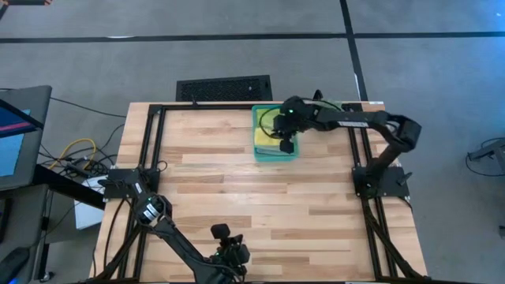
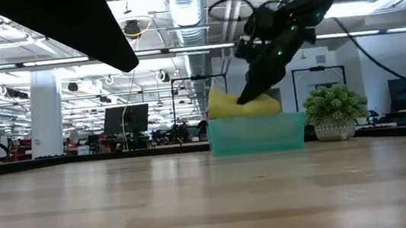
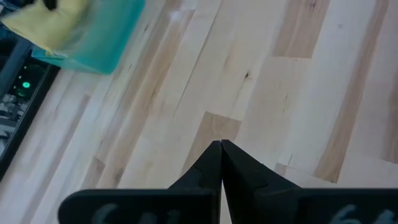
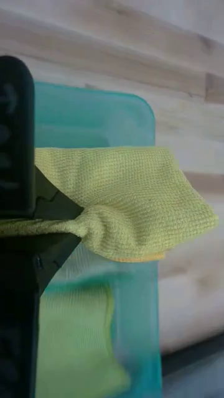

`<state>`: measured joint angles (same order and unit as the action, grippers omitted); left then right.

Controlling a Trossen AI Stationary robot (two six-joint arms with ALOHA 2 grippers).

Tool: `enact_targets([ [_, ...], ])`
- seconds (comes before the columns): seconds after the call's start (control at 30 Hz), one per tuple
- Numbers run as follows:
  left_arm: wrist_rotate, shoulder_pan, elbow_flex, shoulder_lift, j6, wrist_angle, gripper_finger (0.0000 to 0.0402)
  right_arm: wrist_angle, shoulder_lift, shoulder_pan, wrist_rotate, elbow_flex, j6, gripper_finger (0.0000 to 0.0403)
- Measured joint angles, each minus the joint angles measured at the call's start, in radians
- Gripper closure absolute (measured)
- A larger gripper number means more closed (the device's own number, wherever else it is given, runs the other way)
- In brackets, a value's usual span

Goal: Fold microfiber towels
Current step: Put the yellow microfiber cloth into the green bin

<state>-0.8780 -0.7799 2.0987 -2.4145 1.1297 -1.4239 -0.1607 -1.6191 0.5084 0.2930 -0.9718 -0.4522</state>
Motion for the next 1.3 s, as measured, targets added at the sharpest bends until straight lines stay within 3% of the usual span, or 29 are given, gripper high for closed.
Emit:
enact_targets([
  [0.3, 0.000, 0.000, 0.000, 0.000, 0.000, 0.000, 0.0401, -0.062, -0.108, 0.022, 0.075, -0.034, -0.011, 0.0366],
  [0.63, 0.000, 0.000, 0.000, 0.000, 0.001, 0.000, 0.0401, -0.063, -0.163, 0.056, 0.076, -0.035, 0.023, 0.0353],
  [0.77, 0.000, 0.000, 0.000, 0.000, 0.000, 0.001, 0.0401, -0.056, -0.169, 0.048, 0.080, -0.035, 0.020, 0.0314],
  [1.07, 0.000, 0.001, 0.000, 0.001, 0.000, 0.001, 0.0401, -0.262, -0.101, 0.045, 0.071, -0.129, 0.009, 0.0166],
  [1.17, 0.000, 0.001, 0.000, 0.001, 0.001, 0.001, 0.0401, -0.309, -0.075, 0.045, 0.072, -0.141, 0.007, 0.0146],
  [1.3, 0.000, 0.001, 0.000, 0.001, 0.001, 0.002, 0.0401, -0.341, -0.047, 0.044, 0.075, -0.141, -0.009, 0.0149],
])
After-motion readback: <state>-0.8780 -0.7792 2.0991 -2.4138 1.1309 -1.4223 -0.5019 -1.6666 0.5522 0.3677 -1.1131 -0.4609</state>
